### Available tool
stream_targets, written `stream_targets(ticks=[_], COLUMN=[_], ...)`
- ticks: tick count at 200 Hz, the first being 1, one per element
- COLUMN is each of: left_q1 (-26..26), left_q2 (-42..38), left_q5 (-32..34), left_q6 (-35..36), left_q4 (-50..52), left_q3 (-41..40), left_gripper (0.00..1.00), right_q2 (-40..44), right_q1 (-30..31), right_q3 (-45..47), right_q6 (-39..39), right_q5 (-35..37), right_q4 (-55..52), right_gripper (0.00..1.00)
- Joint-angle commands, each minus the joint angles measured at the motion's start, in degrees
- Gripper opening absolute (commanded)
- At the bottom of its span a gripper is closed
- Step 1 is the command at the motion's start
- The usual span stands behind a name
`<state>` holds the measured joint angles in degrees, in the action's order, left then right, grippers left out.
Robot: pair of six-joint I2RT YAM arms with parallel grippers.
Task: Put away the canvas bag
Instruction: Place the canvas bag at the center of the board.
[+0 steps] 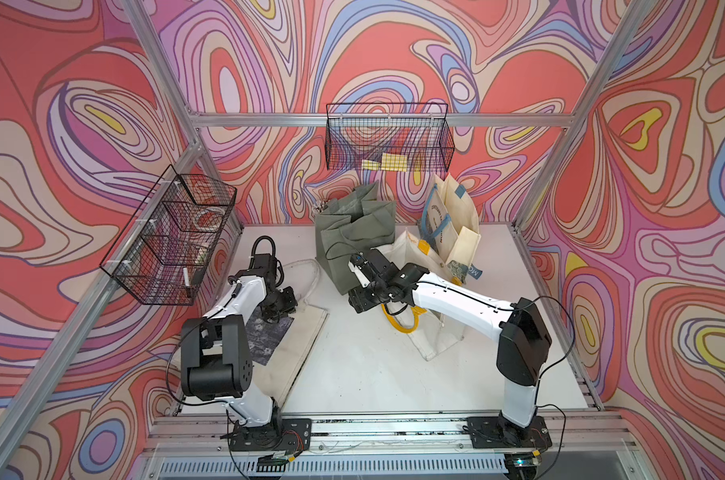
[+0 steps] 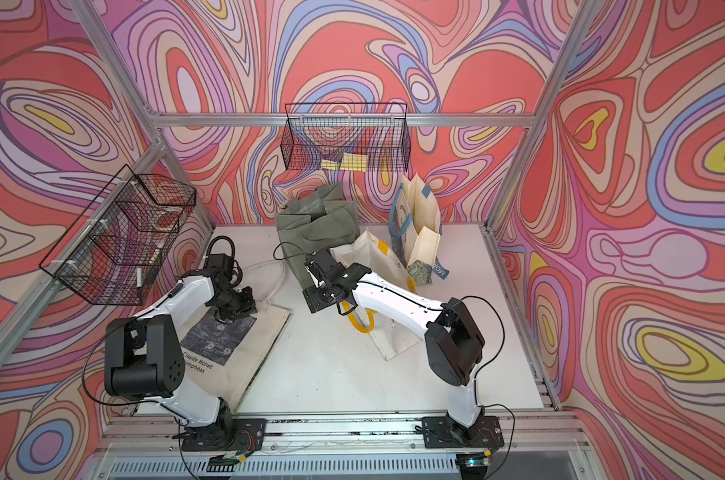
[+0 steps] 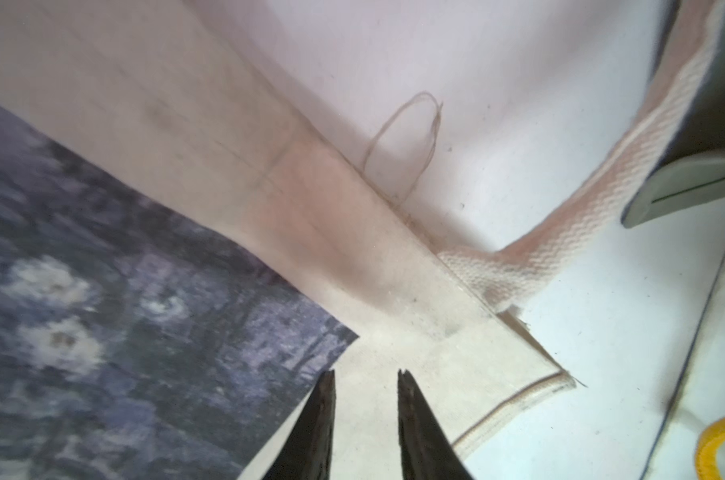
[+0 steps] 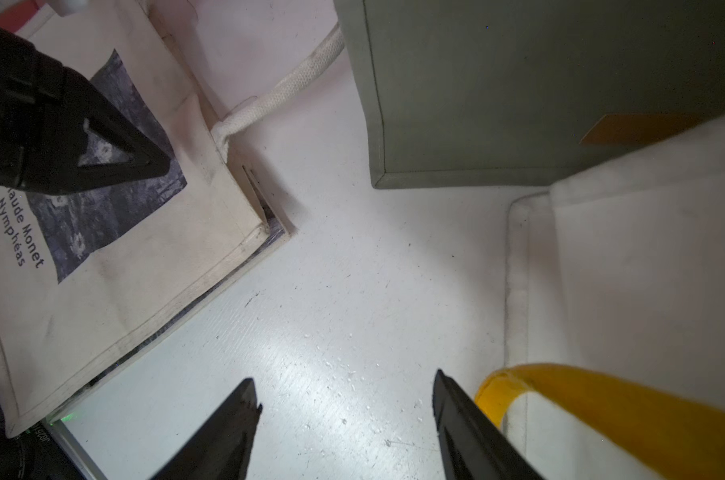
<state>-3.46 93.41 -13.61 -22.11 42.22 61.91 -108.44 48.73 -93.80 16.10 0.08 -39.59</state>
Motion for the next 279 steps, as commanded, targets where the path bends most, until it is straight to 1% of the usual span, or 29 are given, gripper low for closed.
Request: stream_targets(ticks=[1, 18, 37, 64, 107, 122, 131, 136, 147, 158, 169, 189, 211, 226, 244, 251, 263, 271, 279], left_q1=[3.25, 4.72, 4.95, 5.72, 6.5, 6.79, 7.1, 7.27, 7.71, 8.47, 9.44, 10.79, 11.28, 12.16, 14.49, 15.47, 17.41, 19.47, 21.39], left_q2=[2.62, 4.58, 6.06, 7.27, 11.87, 13.5, 14.56, 14.96, 14.93, 13.38, 11.02, 4.06, -6.55, -14.63, -23.72, -26.34, -30.44, -32.41, -33.71], left_q5=[-1.46, -2.91, -4.47, -3.07, -0.97, 0.02, 0.56, 0.79, 1.28, 1.72, 3.85, 6.92, 10.01, 11.32, 12.76, 12.41, 9.28, 8.16, 6.06], left_q6=[-4.92, -8.04, -13.31, -20.37, -31.02, -32.87, -32.97, -32.87, -32.5, -31.07, -28.54, -22.99, -15.94, -9.19, -0.74, 2.06, 7.19, 10.37, 13.84], left_q4=[1.73, 0.14, -2.94, -7.3, -13.83, -15.04, -14.9, -14.57, -14.72, -16.25, -15.8, -16.03, -15.98, -17.4, -18.13, -18.26, -19.37, -20.23, -20.87], left_q3=[-0.85, -1.78, -3.52, -4.5, 0.54, 3.14, 5.09, 6.05, 6.77, 5.85, 4.88, 0.63, -4.37, -7.29, -8.8, -8.75, -8.62, -8.28, -7.79], left_gripper=[0.28, 0.27, 0.27, 0.28, 0.29, 0.3, 0.3, 0.3, 0.3, 0.31, 0.32, 0.35, 0.42, 0.47, 0.5, 0.51, 0.51, 0.54, 0.59], right_q2=[2.27, 2.68, 3.58, 5.79, 6.38, 6.57, 6.58, 8.37, 9.14, 9.77, 10.54, 12.89, 15.58, 16.75, 18.83, 19.96, 22.41, 24.64, 27.08], right_q1=[-0.2, -0.3, -0.59, -1.31, -2.49, -2.76, -2.86, -2.94, -2.96, -2.98, -2.94, -2.94, -2.94, -3.21, -4.72, -6.02, -8.3, -9.61, -10.75], right_q3=[1.46, 2.1, 3.27, 5.17, 5.7, 6.32, 6.44, 6.44, 6.24, 5.79, 5.34, 4.53, 1.88, -0.8, -2.77, -2.77, -1.9, -0.66, 1.07], right_q6=[-0.04, 0.19, 0.46, 0.85, 0.73, 0.77, 0.78, 0.63, 0.29, 0.03, -0.26, -0.79, -1.99, -3.13, -3.79, -3.78, -3.96, -4.18, -4.46], right_q5=[1.76, 2.37, 3.47, 5.19, 4.96, 4.77, 4.71, 4.55, 4.23, 3.93, 3.56, 3.22, 4.25, 6.64, 9.02, 9.1, 9.22, 9.79, 9.98], right_q4=[0.89, 0.9, 1.26, 2.59, 1.92, 1.98, 2.13, 2.24, 2.41, 2.5, 2.51, 2.81, 0.79, -3.34, -8.9, -10.78, -13.85, -15.27, -16.09], right_gripper=[0.71, 0.71, 0.72, 0.72, 0.72, 0.72, 0.72, 0.72, 0.72, 0.72, 0.72, 0.72, 0.76, 0.79, 0.82, 0.83, 0.84, 0.84, 0.88])
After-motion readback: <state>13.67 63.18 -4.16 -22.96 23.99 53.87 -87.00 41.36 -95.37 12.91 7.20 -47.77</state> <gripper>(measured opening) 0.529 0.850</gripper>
